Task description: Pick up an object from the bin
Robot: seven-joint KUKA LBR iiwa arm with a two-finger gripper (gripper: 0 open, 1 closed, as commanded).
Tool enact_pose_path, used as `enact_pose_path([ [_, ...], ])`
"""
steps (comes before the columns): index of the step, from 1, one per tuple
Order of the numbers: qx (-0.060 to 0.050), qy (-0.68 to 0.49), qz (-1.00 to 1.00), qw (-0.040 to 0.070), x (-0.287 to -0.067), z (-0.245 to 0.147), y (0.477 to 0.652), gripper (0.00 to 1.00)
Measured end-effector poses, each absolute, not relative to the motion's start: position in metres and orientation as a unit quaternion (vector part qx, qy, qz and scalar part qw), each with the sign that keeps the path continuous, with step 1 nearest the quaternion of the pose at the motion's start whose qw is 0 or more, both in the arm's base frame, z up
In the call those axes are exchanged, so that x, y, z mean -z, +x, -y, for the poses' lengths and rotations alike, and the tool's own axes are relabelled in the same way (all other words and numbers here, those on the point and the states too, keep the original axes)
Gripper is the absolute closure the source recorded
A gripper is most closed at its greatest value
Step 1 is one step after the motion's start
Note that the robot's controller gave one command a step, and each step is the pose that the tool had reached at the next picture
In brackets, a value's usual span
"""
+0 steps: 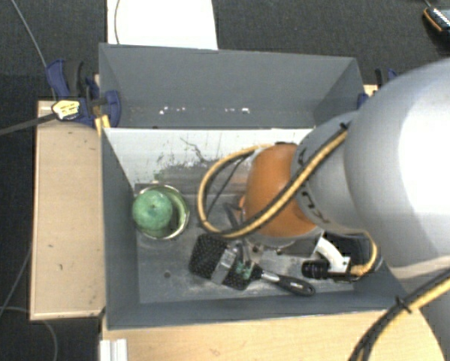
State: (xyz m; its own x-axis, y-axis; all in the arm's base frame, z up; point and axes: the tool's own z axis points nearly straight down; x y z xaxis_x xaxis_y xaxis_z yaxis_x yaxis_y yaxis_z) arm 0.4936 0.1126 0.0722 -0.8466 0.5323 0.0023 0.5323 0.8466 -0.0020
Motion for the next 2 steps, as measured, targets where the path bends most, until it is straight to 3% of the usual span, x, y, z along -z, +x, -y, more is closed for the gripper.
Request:
enact_pose_path([
  [1,-0.001,-0.277,0.961,0.001,-0.072,-0.113,0.494,1.0],
  [2,-0.002,-0.275,0.961,0.004,-0.108,-0.112,0.492,1.0],
])
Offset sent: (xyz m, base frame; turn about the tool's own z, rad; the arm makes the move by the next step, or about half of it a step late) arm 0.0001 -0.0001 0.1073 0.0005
